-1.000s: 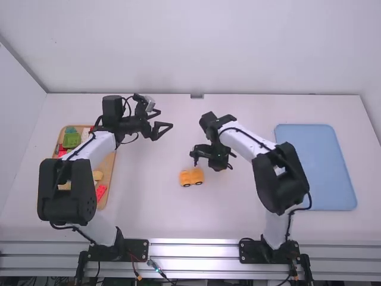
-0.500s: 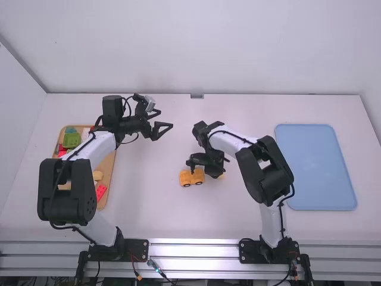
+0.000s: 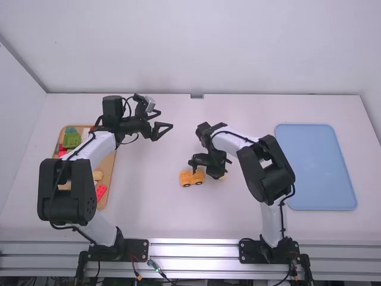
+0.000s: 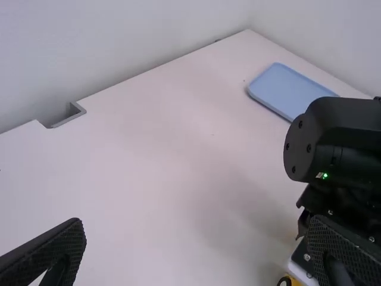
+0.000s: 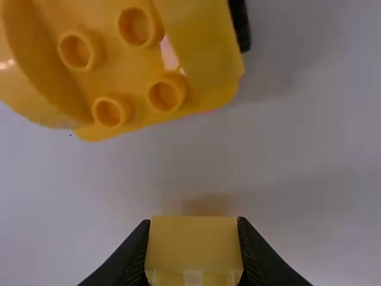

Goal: Assemble lego blocks to make yellow taxi

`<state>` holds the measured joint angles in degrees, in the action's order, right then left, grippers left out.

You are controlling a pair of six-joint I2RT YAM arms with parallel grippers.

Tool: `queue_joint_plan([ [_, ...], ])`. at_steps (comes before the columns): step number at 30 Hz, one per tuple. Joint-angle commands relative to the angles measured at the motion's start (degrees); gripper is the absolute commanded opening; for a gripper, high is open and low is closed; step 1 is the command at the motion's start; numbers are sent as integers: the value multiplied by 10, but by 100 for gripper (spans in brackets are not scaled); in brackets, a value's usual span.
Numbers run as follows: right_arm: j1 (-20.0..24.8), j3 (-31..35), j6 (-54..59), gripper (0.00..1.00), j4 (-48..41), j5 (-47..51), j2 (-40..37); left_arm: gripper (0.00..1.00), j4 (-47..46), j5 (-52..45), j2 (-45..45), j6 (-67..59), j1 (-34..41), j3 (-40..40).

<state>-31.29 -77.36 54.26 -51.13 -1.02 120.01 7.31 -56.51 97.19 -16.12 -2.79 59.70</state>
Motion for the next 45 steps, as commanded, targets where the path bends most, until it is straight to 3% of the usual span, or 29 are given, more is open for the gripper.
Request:
queue_joint_plan([
  [1, -3, -3, 0, 58, -2, 2, 6, 99, 0, -11, 3, -5, 1, -3],
  [2, -3, -9, 0, 99, -5, -1, 6, 99, -1, -11, 3, -5, 2, -3],
  [10, 5, -55, -31, 99, -10, 5, 5, 99, -12, -11, 3, -16, 2, -3],
  [17, 20, -81, -34, 99, -29, -69, -81, 99, -115, -60, 3, -173, 7, -3],
  [22, 63, -30, -19, 99, 6, -176, -179, 99, -204, -61, 3, -311, 44, -5],
  [26, 118, 69, 43, 99, 94, -301, -238, 99, -221, -52, 3, -426, 96, -38],
  [30, 160, 163, 31, 99, 199, -346, -257, 99, -153, -32, 3, -445, 132, -93],
  [35, 193, 260, 13, 99, 322, -350, -257, 99, 3, -28, 3, -350, 149, -185],
  [43, 201, 378, 13, 99, 477, -383, -257, 99, 257, -17, 3, -232, 145, -312],
  [45, 201, 393, 13, 99, 500, -396, -257, 99, 280, -4, 3, -210, 145, -322],
])
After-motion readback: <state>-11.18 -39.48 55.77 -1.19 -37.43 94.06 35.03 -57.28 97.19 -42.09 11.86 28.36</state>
